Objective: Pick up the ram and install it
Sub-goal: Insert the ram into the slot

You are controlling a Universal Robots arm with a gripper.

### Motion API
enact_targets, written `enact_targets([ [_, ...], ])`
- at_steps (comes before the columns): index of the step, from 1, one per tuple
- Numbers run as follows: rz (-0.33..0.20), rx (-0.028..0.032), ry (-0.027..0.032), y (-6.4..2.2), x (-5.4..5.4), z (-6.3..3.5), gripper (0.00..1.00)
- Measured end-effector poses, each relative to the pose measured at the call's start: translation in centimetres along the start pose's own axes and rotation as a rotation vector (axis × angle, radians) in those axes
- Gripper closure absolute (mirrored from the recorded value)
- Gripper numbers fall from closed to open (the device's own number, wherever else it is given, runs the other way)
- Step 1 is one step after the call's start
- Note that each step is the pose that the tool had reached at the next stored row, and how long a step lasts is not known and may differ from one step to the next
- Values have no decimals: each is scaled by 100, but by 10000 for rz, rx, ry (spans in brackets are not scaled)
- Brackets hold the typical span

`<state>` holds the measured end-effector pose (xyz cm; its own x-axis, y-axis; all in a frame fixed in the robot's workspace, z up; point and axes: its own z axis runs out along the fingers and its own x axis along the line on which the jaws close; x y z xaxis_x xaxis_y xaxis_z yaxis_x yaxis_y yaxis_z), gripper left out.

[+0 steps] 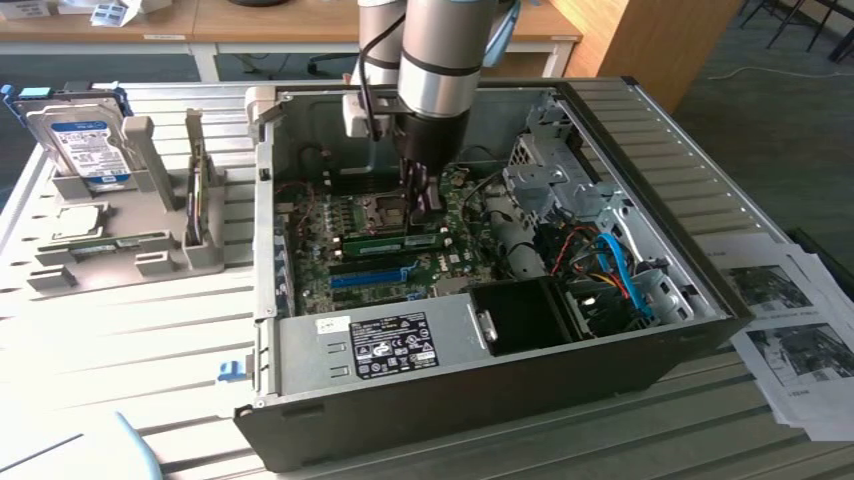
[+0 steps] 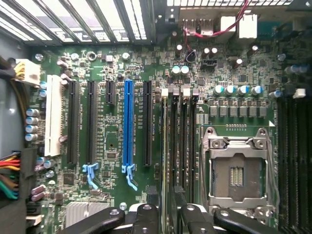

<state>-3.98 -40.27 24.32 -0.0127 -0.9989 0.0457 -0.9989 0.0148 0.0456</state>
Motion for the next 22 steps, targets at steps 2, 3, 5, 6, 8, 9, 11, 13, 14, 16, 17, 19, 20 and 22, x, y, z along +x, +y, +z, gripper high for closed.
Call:
enact_targets([
  [2,0,0,0,3,2,-56,75],
  [3,0,1,-1,4,4,-84,75],
  [5,0,0,-1,6,6,-136,75],
  [6,0,0,0,7,7,-161,75],
  [8,0,0,0,10,10,-216,75],
  [9,0,0,0,11,11,-246,75],
  [11,0,-1,-1,14,13,-303,75],
  [13,0,-1,0,16,16,-358,75],
  [14,0,0,1,17,17,-383,75],
  [16,0,-1,1,19,19,-433,75],
  [17,0,0,0,20,20,-457,75],
  [19,0,0,-1,22,23,-507,75],
  [20,0,0,-1,24,24,-532,75],
  [22,0,0,0,26,26,-581,75],
])
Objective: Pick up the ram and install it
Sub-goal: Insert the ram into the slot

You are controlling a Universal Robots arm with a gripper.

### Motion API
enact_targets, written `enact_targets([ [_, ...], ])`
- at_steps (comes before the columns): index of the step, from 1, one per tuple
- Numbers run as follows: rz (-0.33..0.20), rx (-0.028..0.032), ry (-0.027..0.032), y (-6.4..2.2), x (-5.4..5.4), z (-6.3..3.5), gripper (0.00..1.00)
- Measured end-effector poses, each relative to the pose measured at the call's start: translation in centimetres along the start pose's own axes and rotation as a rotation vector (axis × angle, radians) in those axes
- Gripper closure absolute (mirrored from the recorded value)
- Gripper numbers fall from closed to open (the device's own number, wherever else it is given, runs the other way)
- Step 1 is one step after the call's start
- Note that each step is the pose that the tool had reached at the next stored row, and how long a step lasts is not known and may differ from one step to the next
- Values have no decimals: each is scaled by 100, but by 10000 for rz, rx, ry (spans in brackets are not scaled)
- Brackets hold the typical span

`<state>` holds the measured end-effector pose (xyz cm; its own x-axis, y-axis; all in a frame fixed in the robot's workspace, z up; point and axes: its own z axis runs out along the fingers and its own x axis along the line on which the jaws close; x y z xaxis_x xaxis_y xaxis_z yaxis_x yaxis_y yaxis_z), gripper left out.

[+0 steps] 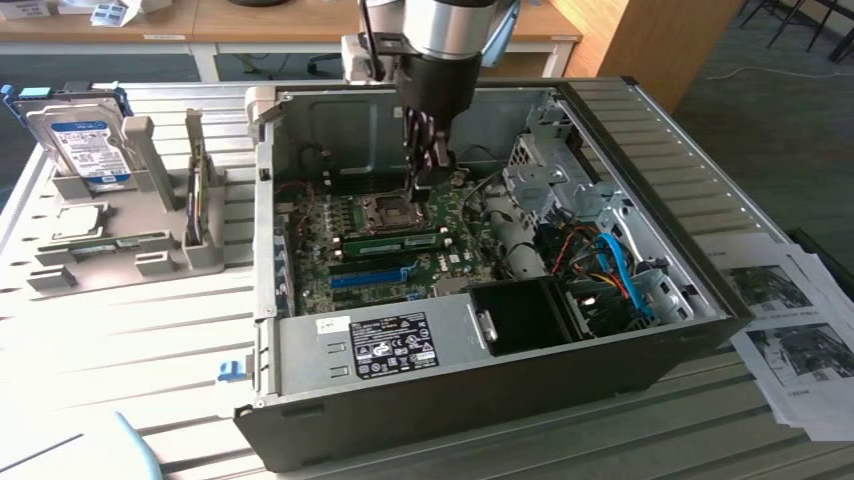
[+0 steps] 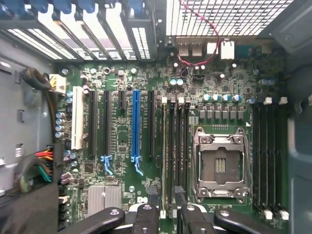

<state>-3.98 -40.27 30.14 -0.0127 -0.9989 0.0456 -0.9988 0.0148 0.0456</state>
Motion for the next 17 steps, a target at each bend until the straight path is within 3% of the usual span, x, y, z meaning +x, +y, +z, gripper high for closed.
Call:
enact_targets([
  [11,0,0,-1,12,12,-258,75],
  [17,0,0,0,12,12,-268,75],
])
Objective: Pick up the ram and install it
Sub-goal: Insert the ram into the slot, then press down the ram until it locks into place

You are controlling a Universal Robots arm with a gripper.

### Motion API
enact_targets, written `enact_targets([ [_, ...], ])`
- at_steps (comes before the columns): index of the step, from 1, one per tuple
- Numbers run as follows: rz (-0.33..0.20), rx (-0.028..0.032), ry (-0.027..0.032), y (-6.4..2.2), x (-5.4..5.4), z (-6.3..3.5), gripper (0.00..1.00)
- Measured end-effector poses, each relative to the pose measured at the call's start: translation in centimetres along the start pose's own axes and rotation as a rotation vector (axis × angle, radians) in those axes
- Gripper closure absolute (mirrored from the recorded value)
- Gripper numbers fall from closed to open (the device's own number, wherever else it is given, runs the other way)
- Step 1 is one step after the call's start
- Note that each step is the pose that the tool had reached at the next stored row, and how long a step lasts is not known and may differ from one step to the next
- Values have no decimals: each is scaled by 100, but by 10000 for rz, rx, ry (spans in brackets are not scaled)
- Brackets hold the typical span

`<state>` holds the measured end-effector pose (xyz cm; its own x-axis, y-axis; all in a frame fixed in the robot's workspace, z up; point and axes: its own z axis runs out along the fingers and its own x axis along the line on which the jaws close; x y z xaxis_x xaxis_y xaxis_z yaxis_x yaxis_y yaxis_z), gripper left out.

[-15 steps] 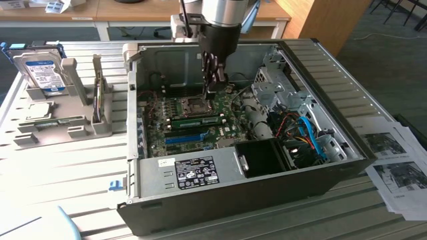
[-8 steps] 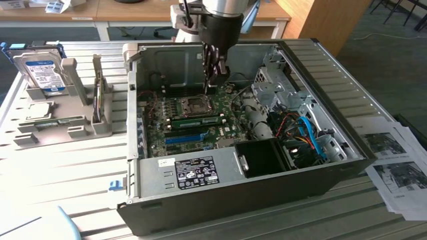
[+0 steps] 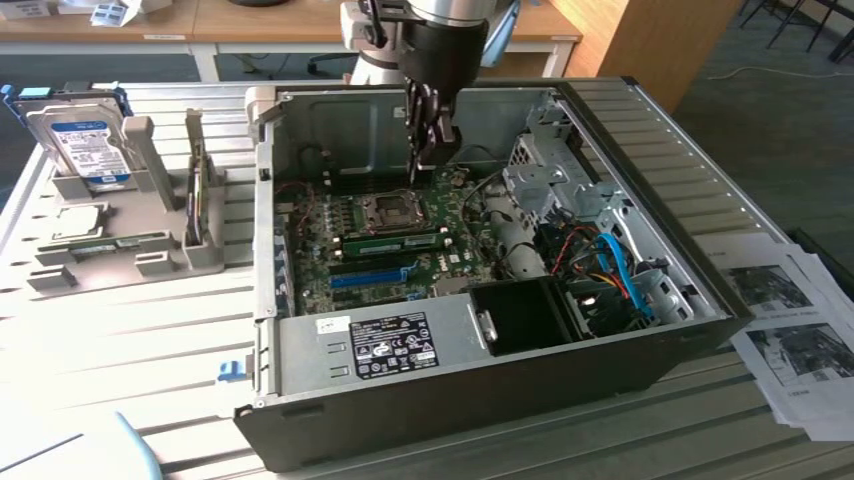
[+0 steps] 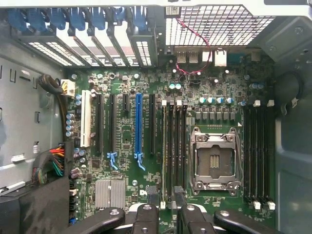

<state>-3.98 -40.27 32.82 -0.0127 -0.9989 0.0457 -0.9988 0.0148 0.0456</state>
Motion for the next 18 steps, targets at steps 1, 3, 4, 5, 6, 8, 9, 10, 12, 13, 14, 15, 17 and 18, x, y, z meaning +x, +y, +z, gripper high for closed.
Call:
enact_targets([
  [1,0,-2,4,0,1,-9,75],
  [3,0,0,0,2,1,-35,75],
  [4,0,0,0,2,2,-47,75],
  [5,0,1,-1,2,2,-48,75],
  [6,0,0,0,2,2,-48,75],
  [8,0,0,0,2,2,-48,75],
  [9,0,0,-1,2,2,-48,75],
  [10,0,0,-1,2,2,-48,75],
  [12,0,0,-1,2,2,-48,75],
  [13,0,0,0,2,2,-48,75],
  [14,0,0,-1,2,2,-48,75],
  [15,0,0,-1,2,2,-48,75],
  [17,0,0,-1,2,2,-48,75],
  [18,1,0,-1,2,2,-48,77],
])
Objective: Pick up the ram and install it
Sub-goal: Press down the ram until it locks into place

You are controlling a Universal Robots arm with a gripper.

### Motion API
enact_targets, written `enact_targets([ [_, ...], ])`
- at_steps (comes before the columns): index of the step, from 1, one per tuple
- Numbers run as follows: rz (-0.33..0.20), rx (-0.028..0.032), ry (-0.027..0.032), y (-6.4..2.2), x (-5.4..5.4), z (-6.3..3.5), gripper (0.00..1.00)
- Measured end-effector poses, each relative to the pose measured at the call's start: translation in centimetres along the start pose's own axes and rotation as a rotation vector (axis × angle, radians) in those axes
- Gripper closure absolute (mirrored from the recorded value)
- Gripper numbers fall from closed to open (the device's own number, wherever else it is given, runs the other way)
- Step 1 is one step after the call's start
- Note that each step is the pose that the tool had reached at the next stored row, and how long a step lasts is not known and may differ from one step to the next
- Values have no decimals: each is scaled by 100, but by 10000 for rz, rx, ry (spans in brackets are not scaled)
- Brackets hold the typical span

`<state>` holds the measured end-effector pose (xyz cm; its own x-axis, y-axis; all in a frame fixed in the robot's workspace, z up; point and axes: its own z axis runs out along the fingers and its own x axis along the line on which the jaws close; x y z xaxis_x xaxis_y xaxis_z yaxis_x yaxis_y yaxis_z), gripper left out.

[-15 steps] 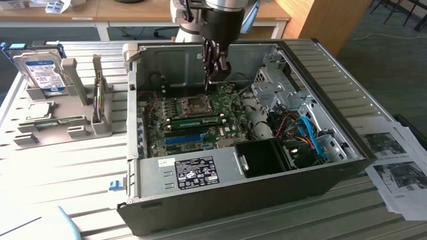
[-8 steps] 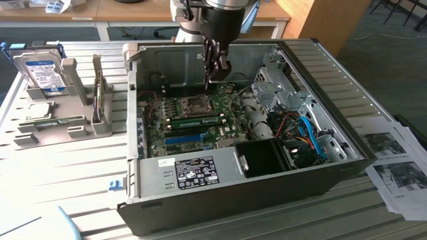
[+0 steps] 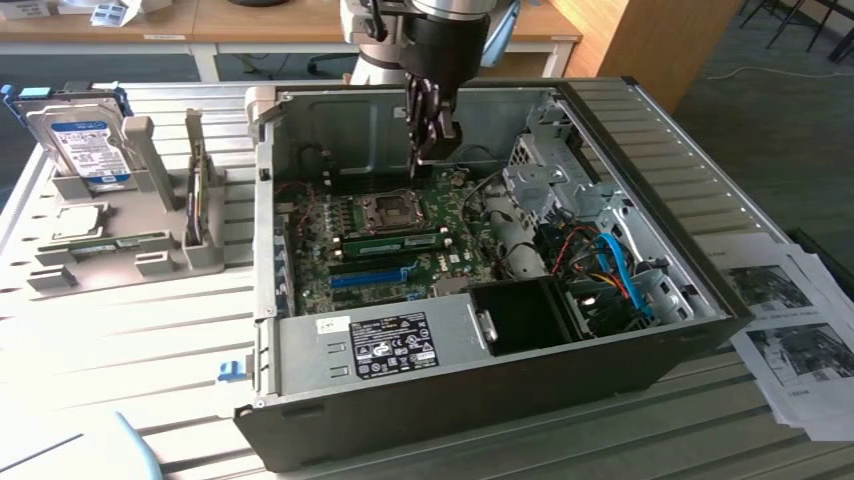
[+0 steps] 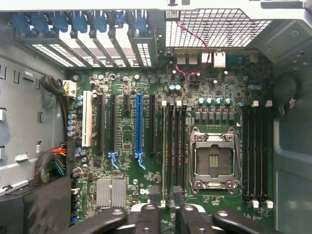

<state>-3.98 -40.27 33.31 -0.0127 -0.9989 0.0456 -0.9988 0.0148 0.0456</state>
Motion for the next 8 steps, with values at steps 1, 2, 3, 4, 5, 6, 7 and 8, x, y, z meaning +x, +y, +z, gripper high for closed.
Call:
enact_targets([
  [1,-1,0,0,0,0,0,84],
  [2,0,0,0,0,0,0,90],
  [3,0,0,0,0,0,0,90],
  [4,-1,0,0,0,0,0,90],
  [5,-1,0,0,0,0,0,91],
  [6,-1,0,0,0,0,0,91],
  [7,-1,0,0,0,0,0,91],
  [8,-1,0,0,0,0,0,91],
])
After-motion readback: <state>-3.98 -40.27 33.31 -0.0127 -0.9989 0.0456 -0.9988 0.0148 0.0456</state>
